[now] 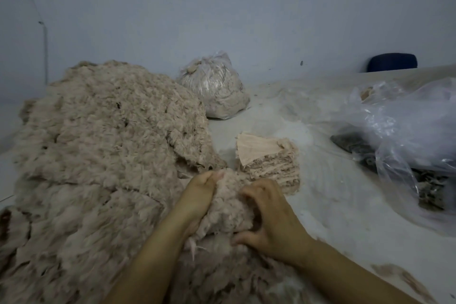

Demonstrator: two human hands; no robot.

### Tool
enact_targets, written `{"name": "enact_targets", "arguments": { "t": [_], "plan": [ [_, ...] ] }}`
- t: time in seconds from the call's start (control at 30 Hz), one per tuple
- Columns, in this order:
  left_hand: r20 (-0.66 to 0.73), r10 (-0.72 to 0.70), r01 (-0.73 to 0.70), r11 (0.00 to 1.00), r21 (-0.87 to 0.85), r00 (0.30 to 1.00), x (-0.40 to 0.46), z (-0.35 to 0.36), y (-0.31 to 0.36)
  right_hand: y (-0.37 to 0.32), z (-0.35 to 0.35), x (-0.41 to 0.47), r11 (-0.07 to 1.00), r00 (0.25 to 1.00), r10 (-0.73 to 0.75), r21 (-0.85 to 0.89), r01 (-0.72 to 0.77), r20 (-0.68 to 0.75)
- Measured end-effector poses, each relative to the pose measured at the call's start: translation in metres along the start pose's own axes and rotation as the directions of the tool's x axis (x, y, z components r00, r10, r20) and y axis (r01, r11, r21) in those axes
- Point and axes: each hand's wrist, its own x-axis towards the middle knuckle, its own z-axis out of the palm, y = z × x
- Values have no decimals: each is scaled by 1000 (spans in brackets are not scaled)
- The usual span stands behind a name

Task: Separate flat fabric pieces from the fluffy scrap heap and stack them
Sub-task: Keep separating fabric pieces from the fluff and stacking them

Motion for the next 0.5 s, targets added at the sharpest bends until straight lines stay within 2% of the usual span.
{"name": "enact_targets", "arguments": {
  "t": [0.03, 0.1, 0.17, 0.23, 0.33, 0.43, 0.5],
  "plan": [
    [17, -60, 61, 995, -84, 998, 0, 0, 0, 1, 3, 0, 997, 999, -46, -53, 47, 14],
    [58, -97, 103, 989, -110, 994, -1, 3, -3, 3, 7, 3, 995, 994, -86, -62, 81, -67],
    [54, -38, 38, 999, 5, 998, 1, 6, -8, 7, 7, 4, 997, 987, -73, 26, 78, -140],
    [27, 93, -96, 976, 194, 995, 5, 3, -12, 8, 3, 1, 988, 990, -23, 147, 44, -137],
    [48, 239, -233, 851, 471, 970, 11, -3, -18, 9, -4, -2, 963, 996, 28, 268, -5, -81],
    [2, 294, -248, 802, 544, 956, 12, -3, -24, 11, -5, -1, 959, 988, 83, 280, -43, -133],
    [-6, 335, -290, 824, 487, 942, 10, -1, -23, 10, -7, 2, 953, 971, 170, 278, -119, -166]
  ]
}}
